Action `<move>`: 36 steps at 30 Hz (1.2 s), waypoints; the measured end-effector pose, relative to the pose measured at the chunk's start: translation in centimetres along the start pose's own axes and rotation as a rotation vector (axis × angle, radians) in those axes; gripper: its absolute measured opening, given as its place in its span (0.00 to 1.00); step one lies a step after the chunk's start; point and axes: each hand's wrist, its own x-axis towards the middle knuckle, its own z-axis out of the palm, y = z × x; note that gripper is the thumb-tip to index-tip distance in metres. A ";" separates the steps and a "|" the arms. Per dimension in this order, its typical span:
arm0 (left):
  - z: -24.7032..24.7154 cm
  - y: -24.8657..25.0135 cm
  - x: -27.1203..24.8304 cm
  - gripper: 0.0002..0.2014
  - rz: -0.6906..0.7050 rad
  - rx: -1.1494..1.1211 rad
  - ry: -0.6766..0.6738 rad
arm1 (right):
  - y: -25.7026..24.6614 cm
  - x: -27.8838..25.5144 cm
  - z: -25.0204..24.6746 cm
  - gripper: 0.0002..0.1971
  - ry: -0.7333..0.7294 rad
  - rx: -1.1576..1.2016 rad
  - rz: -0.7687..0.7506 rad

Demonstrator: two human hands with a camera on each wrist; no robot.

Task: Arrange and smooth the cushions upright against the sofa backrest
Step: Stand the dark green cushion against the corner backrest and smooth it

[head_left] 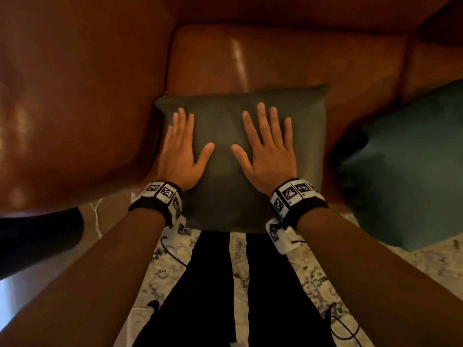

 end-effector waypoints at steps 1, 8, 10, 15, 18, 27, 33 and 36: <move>0.0 1.0 0.0 0.41 -0.031 -0.022 0.034 | 0.2 -0.1 0.3 0.37 -0.004 -0.020 0.010; 4.1 -2.4 -12.5 0.42 -0.238 -0.208 -0.113 | 2.4 1.6 1.0 0.34 -0.094 0.027 0.017; 4.7 -5.0 -16.6 0.42 -0.582 -0.309 -0.317 | 2.2 1.8 1.1 0.34 -0.085 0.012 0.038; 2.3 -2.2 -13.5 0.40 -0.249 -0.332 0.054 | 1.2 1.9 1.6 0.34 -0.035 -0.003 0.047; 2.2 1.1 -9.6 0.40 0.155 -0.176 0.042 | 1.9 2.4 1.6 0.34 -0.063 -0.007 0.048; 2.7 -7.8 -21.0 0.49 -0.335 -0.283 -0.498 | 3.6 3.4 0.0 0.34 -0.208 0.146 0.039; -0.1 -2.5 -16.3 0.62 -0.381 -0.531 -0.366 | 5.5 0.2 -1.9 0.32 -0.103 0.357 -0.006; 0.4 -1.3 -13.7 0.65 -0.420 -0.596 -0.387 | 6.9 -3.1 -1.6 0.33 0.058 0.414 0.125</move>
